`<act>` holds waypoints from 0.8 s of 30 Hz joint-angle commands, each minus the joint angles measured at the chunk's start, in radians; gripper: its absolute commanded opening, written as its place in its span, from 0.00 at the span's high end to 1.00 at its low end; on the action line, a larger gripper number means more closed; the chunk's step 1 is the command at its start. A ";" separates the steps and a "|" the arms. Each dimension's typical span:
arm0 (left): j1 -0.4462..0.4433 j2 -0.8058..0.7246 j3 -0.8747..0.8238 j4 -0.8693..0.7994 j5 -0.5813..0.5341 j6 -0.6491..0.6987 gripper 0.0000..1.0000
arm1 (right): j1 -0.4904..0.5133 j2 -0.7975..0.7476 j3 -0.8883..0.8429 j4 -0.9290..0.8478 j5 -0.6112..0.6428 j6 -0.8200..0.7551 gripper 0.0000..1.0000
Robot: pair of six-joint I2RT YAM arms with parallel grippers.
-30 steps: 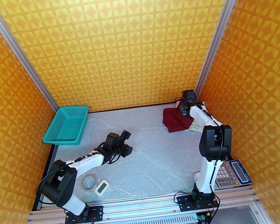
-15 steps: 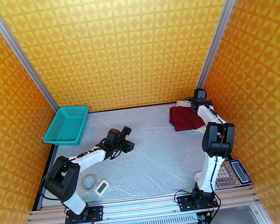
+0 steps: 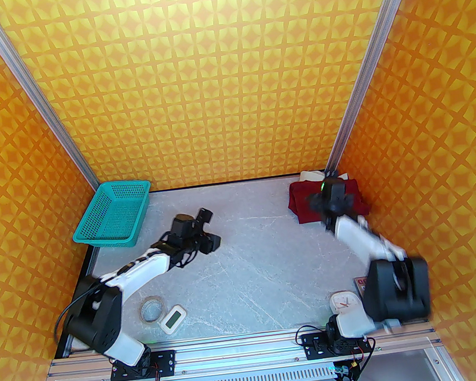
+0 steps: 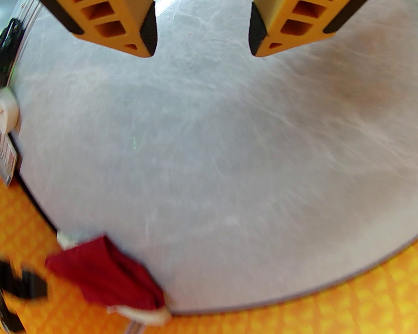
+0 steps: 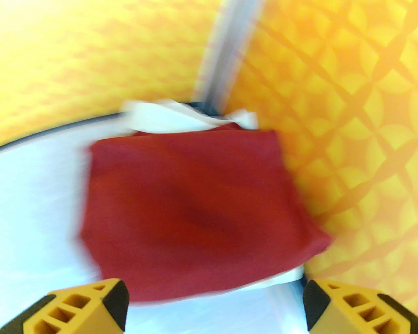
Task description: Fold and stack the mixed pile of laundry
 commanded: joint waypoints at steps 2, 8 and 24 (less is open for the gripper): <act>0.101 -0.130 -0.110 0.005 -0.041 -0.071 0.47 | -0.008 -0.077 -0.315 0.387 -0.121 0.051 0.07; 0.254 -0.303 -0.298 0.054 -0.086 -0.119 0.46 | -0.006 -0.048 -0.296 0.370 -0.244 0.021 0.08; 0.410 -0.401 -0.438 0.054 -0.105 -0.154 0.45 | -0.008 -0.096 -0.416 0.607 -0.302 0.019 0.11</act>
